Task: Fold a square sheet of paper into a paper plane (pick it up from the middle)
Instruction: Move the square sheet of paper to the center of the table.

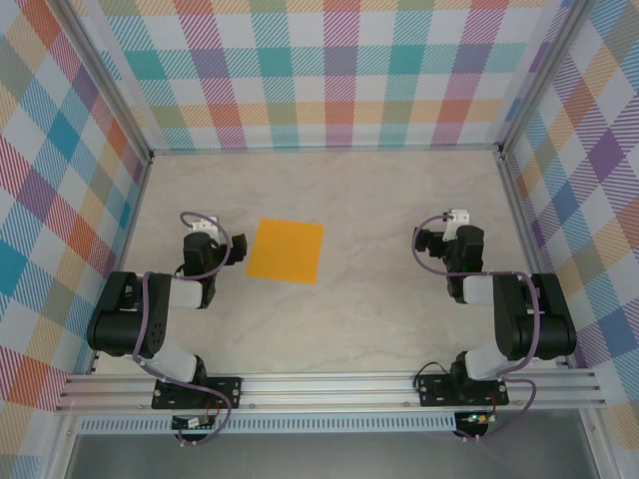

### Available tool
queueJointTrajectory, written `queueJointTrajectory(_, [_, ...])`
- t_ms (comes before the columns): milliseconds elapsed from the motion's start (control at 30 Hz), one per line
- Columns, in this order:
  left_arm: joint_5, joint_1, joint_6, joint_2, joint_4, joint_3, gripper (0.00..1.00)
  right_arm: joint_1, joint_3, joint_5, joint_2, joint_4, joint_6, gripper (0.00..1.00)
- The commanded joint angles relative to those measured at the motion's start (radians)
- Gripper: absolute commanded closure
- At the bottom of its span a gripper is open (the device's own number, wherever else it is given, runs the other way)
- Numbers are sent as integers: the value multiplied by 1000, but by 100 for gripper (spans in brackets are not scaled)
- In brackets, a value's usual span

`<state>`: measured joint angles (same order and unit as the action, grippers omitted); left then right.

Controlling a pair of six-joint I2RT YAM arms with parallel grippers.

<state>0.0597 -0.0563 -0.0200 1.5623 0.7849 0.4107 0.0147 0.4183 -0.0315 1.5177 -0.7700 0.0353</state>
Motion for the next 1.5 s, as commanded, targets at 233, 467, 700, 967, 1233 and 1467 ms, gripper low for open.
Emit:
queueJointTrajectory(233, [-20,1,-11,4,10,19,0,-2,-1,21,7,-31,-19,0])
queueJointTrajectory(467, [-20,0,-11,4,10,20,0,-3,-1,21,7,-31,-20,0])
queueJointTrajectory(700, [-20,1,-11,4,11,19,0,-3,0,22,9,-29,-19,0])
queueJointTrajectory(967, [2,-1,-7,-15,15,9,0,-3,8,24,-24,8,-24,0])
queueJointTrajectory(1233, [110,-1,111,-257,-427,109,0,10,227,-50,-271,664,243,0])
queueJointTrajectory(1467, [126,-8,400,-450,-931,280,0,135,454,14,-217,1076,502,0])
